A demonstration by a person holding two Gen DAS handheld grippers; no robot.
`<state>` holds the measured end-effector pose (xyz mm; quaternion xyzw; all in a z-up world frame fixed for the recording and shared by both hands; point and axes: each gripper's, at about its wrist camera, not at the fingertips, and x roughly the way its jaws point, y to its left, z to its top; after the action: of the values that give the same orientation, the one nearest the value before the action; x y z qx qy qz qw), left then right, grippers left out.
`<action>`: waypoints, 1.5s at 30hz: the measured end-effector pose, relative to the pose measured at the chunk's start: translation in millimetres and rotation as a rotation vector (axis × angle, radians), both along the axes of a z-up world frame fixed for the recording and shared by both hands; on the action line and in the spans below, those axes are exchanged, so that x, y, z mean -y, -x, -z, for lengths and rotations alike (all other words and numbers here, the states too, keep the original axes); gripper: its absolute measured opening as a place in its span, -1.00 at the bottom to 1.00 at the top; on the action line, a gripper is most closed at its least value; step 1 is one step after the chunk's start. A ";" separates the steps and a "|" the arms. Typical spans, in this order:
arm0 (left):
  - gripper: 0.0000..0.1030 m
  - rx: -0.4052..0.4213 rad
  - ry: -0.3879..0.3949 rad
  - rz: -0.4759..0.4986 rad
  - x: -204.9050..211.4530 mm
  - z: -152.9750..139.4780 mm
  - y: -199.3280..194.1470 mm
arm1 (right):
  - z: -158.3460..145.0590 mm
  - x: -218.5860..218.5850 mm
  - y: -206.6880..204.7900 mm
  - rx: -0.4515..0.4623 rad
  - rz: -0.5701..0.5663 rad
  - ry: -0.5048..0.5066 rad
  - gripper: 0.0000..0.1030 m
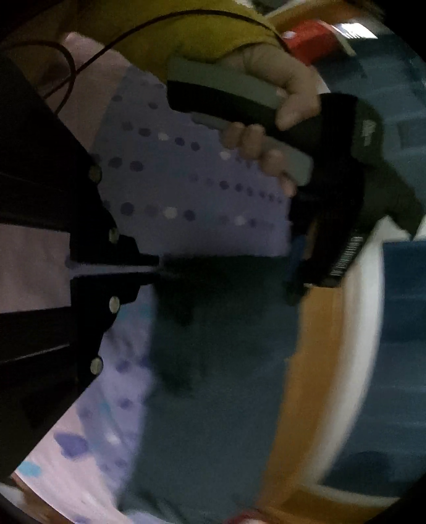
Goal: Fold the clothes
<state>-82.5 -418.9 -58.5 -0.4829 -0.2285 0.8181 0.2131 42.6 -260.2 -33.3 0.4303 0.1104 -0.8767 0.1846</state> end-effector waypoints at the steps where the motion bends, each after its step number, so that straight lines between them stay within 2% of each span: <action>1: -0.29 0.007 -0.034 -0.017 6.7 1.6 -4.3 | -1.4 7.2 -0.7 -0.044 -0.019 -0.043 -0.39; 2: -0.19 0.018 -0.064 -0.036 12.2 4.3 -8.3 | -1.0 12.9 4.2 -0.096 -0.034 -0.085 0.18; 3: -0.02 0.032 -0.093 -0.056 17.2 7.4 -12.2 | -0.6 18.6 9.2 -0.147 -0.048 -0.126 0.42; 4: 0.01 0.045 -0.110 -0.067 20.5 10.7 -14.4 | -3.4 21.2 8.7 -0.195 -0.060 -0.146 0.42; 5: 0.01 0.056 -0.124 -0.073 22.4 14.0 -15.1 | -2.6 26.5 26.0 -0.249 -0.081 -0.175 0.42; 7: 0.01 0.074 -0.152 -0.084 25.6 20.6 -15.6 | 2.1 39.0 32.3 -0.288 -0.098 -0.234 0.42; 10: 0.01 0.082 -0.212 -0.073 24.5 26.5 -14.2 | 13.4 41.7 43.8 -0.249 -0.089 -0.240 0.41; 11: 0.01 0.089 -0.205 -0.065 21.4 28.7 -12.7 | 17.6 42.2 48.2 -0.231 -0.083 -0.239 0.41; 13: 0.01 0.104 -0.176 -0.047 14.0 33.5 -9.4 | 27.5 39.0 57.7 -0.196 -0.055 -0.236 0.34; 15: 0.02 0.118 -0.144 -0.041 5.7 39.0 -6.7 | 37.2 32.7 68.3 -0.160 -0.002 -0.237 -0.02; 16: 0.02 0.115 -0.139 -0.043 3.1 39.2 -6.1 | 39.1 28.1 71.4 -0.150 0.023 -0.225 -0.08; 18: 0.02 0.117 -0.132 -0.045 -2.9 36.9 -4.7 | 36.5 15.6 75.1 -0.132 0.054 -0.139 -0.20; 19: 0.00 0.121 -0.126 -0.047 -6.4 35.5 -3.8 | 35.4 13.0 76.0 -0.131 0.052 -0.128 -0.23; 21: -0.12 0.124 -0.104 -0.065 -11.0 30.2 -4.3 | 32.2 6.4 79.0 -0.124 0.030 -0.095 -0.36; 24: -0.16 0.115 -0.076 -0.102 -19.0 19.3 -5.7 | 26.6 -12.0 88.9 -0.092 0.012 0.004 -0.51; 28: -0.16 0.086 -0.039 -0.135 -36.0 -4.4 -5.8 | 11.9 -43.3 105.2 -0.054 -0.005 0.189 -0.54; 30: -0.16 0.068 -0.005 -0.143 -46.6 -16.7 -5.1 | 11.3 -52.9 114.6 -0.041 -0.024 0.242 -0.55; 35: -0.16 0.034 0.063 -0.159 -75.6 -38.9 2.0 | 0.9 -87.2 121.0 -0.046 -0.044 0.320 -0.55; 39: -0.16 0.021 0.093 -0.171 -95.6 -47.9 10.0 | -14.4 -103.3 100.8 -0.053 -0.048 0.344 -0.55; 45: -0.16 0.006 0.118 -0.163 -119.4 -58.4 17.4 | -8.7 -131.4 112.9 -0.013 -0.035 0.440 -0.55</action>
<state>-99.9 -299.5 -0.1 -0.4769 -0.2190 0.8432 0.1163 -70.3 -128.8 -24.6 0.3720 -0.0748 -0.8791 0.2886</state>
